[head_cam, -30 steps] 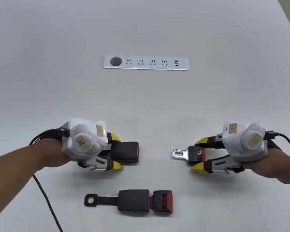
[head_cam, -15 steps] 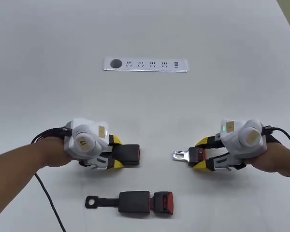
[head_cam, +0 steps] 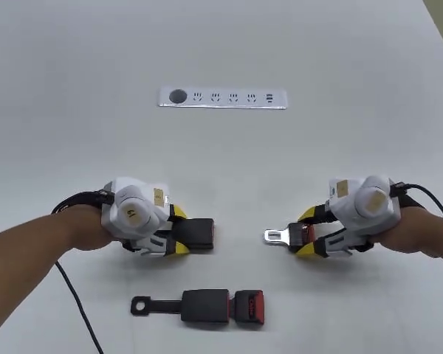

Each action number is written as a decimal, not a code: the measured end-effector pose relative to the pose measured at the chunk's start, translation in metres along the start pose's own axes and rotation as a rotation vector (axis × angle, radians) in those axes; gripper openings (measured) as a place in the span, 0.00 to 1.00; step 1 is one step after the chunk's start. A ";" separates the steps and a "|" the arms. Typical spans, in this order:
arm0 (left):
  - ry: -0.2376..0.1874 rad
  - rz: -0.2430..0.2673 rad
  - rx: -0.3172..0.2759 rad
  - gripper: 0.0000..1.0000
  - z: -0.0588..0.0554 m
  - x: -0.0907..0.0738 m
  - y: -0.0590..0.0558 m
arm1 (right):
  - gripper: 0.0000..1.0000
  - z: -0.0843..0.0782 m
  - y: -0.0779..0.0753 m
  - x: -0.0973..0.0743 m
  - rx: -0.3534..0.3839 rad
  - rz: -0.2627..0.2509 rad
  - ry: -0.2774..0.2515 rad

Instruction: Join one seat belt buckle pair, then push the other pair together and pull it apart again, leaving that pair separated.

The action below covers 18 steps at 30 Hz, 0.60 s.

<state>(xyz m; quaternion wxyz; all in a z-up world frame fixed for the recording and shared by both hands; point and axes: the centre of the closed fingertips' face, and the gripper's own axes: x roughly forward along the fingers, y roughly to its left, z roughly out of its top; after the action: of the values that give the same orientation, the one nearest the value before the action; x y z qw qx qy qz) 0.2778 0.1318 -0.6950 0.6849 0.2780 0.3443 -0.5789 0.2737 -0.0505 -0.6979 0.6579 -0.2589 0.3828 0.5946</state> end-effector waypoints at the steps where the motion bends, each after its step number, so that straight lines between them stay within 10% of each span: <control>1: 0.002 0.000 -0.001 0.35 0.000 0.000 0.000 | 0.33 0.000 0.001 0.000 -0.001 0.000 0.001; 18: 0.023 -0.003 0.001 0.35 -0.003 -0.001 -0.004 | 0.33 0.018 0.007 0.014 -0.016 0.008 -0.022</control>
<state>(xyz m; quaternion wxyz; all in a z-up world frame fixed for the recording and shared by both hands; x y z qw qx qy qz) 0.2737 0.1338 -0.6959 0.6798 0.2844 0.3521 -0.5771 0.2706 -0.0271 -0.6985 0.6578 -0.2561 0.3719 0.6028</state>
